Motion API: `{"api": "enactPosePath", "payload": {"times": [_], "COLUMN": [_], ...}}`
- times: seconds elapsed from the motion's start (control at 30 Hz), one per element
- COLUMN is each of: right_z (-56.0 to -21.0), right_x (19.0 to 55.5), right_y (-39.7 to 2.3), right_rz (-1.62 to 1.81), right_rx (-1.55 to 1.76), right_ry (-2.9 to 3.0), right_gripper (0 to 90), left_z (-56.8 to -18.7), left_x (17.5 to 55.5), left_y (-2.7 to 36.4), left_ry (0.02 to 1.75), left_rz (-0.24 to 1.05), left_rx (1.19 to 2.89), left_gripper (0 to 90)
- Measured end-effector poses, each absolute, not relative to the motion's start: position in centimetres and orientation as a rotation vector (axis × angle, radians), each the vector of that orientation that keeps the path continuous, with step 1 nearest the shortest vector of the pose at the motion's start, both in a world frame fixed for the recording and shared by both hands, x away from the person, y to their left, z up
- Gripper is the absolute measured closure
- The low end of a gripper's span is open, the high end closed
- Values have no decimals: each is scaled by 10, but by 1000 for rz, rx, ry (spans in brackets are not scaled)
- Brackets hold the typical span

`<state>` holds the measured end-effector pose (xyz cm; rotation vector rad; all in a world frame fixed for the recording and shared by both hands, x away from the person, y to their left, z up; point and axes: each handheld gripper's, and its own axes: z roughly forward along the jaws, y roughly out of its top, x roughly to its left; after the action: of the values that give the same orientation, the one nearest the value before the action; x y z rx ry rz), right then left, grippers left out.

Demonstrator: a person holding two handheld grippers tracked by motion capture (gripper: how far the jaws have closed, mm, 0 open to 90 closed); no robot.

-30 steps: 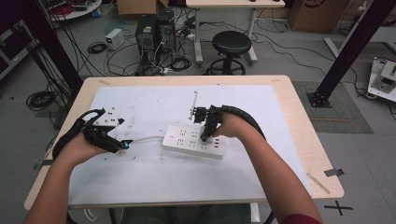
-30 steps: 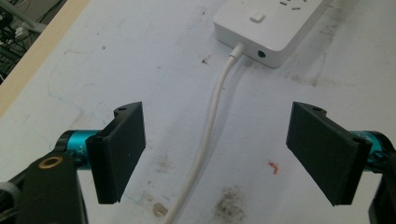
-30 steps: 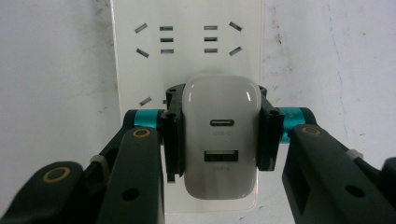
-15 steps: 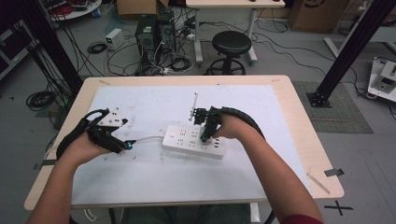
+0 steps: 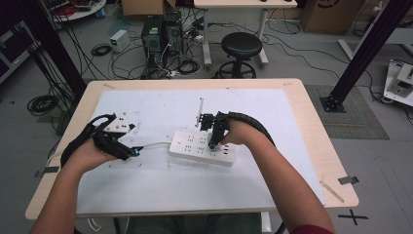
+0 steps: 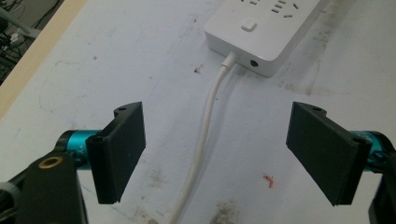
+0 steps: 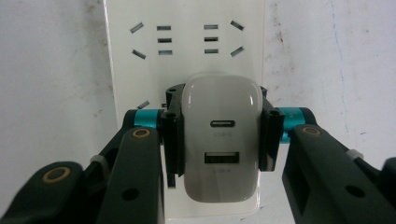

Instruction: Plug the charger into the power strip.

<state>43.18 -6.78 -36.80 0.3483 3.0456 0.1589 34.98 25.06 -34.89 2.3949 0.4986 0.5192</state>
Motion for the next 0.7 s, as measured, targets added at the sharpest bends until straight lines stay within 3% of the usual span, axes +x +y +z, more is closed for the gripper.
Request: {"api": "enactPosePath", "payload": {"times": [0.2,0.27,0.37,0.43,0.53,0.63,0.7], "right_z": [-367,-364,-362,-355,-353,-336,-334], "right_x": [434,434,433,428,427,417,414], "right_y": [-69,-75,-77,-86,-90,-120,-124], "right_rz": [167,305,325,401,445,746,773], "right_rx": [338,401,404,443,453,551,571], "right_ry": [3056,3069,3073,3043,3023,2945,2932], "right_gripper": [627,472,466,393,365,307,306], "left_z": [-347,-347,-346,-345,-344,-340,-339], "left_x": [349,349,349,349,349,348,348], "left_y": [254,255,256,257,258,258,258], "left_ry": [507,503,502,507,509,492,490], "left_rz": [517,518,515,522,522,523,525], "left_rx": [2387,2375,2374,2363,2352,2335,2336], "left_gripper": [198,198,198,198,198,198,198]}}
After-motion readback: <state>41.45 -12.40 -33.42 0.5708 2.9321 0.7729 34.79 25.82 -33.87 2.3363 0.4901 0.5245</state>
